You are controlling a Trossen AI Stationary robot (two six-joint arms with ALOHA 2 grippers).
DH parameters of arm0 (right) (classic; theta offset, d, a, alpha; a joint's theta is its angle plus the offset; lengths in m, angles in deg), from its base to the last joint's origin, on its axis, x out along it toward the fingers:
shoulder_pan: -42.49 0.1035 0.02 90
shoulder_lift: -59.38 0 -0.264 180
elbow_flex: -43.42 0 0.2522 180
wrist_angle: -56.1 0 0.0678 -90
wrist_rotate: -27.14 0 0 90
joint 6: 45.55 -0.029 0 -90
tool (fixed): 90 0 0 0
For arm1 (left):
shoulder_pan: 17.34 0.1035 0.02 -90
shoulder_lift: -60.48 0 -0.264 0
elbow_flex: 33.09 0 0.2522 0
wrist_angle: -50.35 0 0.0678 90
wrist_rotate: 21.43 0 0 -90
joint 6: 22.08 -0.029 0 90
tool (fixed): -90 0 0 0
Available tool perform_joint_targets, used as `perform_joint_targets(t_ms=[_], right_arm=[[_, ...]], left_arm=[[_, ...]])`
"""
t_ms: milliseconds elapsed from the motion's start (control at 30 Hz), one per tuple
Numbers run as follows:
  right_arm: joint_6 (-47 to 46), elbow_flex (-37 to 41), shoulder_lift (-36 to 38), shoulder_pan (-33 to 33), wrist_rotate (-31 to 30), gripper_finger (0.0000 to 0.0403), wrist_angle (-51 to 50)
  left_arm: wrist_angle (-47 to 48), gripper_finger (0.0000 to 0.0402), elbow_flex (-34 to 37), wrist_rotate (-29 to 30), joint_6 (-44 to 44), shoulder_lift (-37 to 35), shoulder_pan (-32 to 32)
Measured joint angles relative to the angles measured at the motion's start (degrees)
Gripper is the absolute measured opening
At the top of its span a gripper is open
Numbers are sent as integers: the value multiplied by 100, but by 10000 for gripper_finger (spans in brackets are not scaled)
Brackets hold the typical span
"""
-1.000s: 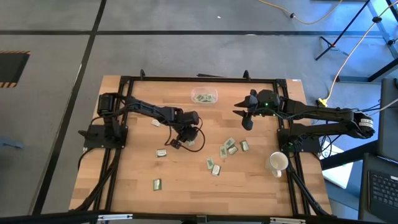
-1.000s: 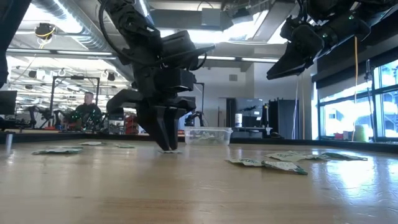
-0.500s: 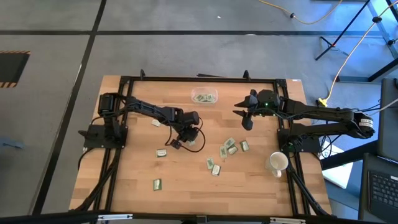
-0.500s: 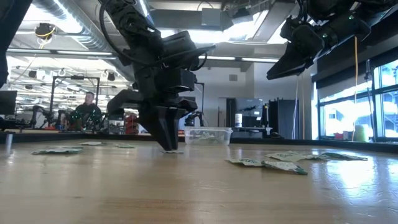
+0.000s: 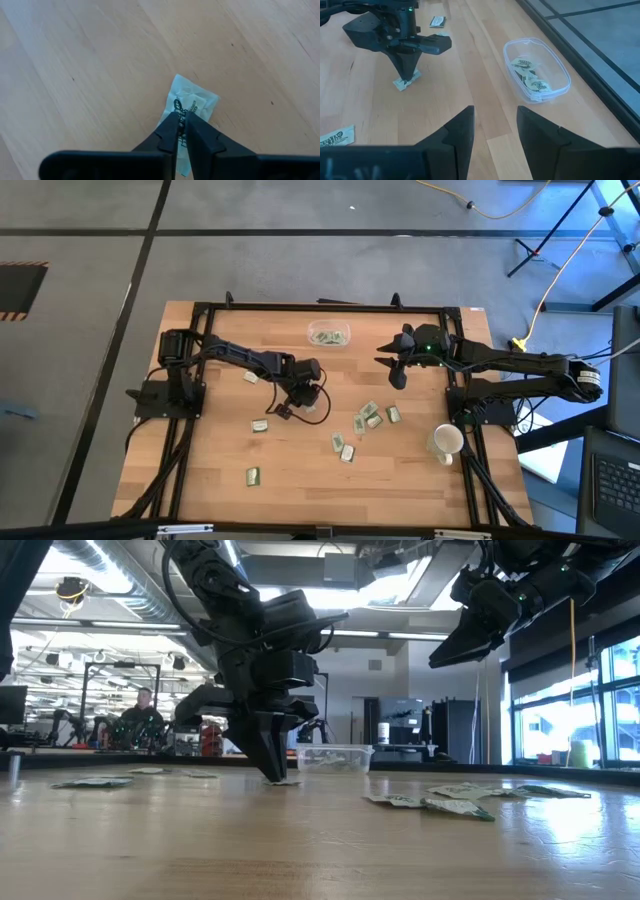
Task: Pick and place items into bin
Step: Put the white stevia packet into the transparent bin
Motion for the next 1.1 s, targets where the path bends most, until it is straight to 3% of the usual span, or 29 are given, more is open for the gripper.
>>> perform_joint_targets(t_ms=[200,567,733,900,1100], right_arm=[[2,0,0,0,2,152,-2],[11,0,0,0,1,152,-50],[21,0,0,-5,-2,152,-125],[18,0,0,-7,0,152,-147],[22,0,0,-9,2,152,-153]], left_arm=[[35,15,-60,-14,12,-28,12],[1080,13,-652,125,165,-323,374],[928,12,-1016,190,267,-479,899],[322,12,-1354,801,560,-479,1483],[-662,12,-1392,689,706,-481,2138]])
